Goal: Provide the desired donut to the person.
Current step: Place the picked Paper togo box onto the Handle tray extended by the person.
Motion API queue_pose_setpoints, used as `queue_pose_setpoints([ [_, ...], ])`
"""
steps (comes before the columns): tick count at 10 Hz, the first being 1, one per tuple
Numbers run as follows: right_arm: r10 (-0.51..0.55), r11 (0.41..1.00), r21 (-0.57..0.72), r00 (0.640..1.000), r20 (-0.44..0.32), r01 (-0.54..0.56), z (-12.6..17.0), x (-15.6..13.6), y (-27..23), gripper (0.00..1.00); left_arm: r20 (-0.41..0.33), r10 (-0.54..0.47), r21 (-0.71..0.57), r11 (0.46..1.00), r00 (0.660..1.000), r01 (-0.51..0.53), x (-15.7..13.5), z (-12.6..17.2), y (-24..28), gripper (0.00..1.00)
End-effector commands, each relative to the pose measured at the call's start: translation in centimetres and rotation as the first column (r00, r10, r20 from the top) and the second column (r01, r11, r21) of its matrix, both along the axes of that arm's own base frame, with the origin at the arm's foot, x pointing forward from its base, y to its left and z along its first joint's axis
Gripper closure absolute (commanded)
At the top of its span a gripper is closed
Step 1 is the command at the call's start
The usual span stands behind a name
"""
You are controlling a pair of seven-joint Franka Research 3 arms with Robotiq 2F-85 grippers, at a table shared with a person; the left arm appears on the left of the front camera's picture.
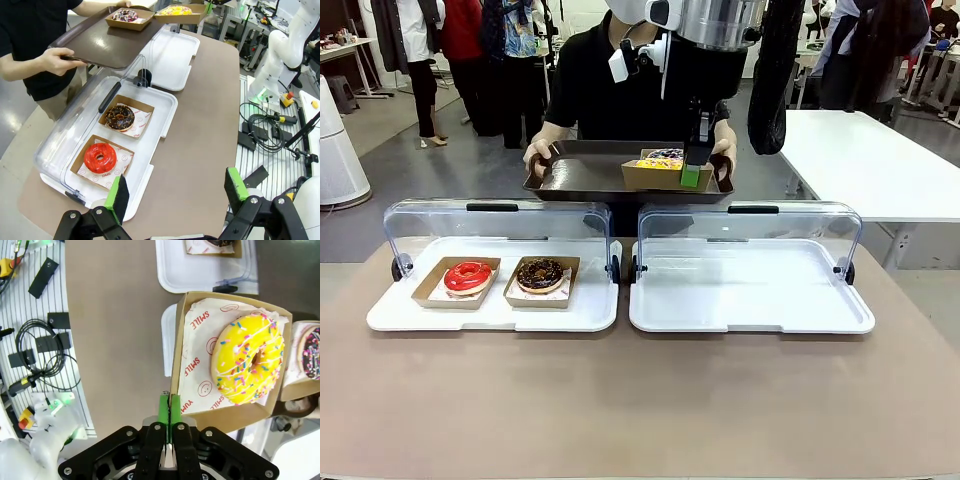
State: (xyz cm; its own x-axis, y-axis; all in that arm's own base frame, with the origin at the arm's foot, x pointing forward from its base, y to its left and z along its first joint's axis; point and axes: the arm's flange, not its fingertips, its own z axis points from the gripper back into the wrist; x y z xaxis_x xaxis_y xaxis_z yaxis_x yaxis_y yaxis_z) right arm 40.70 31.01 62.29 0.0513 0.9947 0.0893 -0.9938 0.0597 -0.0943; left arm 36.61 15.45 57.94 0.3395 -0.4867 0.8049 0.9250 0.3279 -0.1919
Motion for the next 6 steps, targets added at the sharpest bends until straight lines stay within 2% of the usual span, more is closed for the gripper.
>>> queue_pose_setpoints([
  [1, -0.001, 1.0, -0.004, 1.0, -0.002, 0.001, -0.14, -0.36, -0.17, 1.0, 0.004, -0.001, -0.004, 1.0, 1.0, 0.001, -0.09, 0.12, -0.1, 0.0],
  [6, -0.001, 1.0, -0.004, 1.0, -0.002, 0.001, -0.14, -0.36, -0.17, 1.0, 0.004, -0.001, -0.004, 1.0, 1.0, 0.001, -0.09, 0.12, -0.1, 0.0],
])
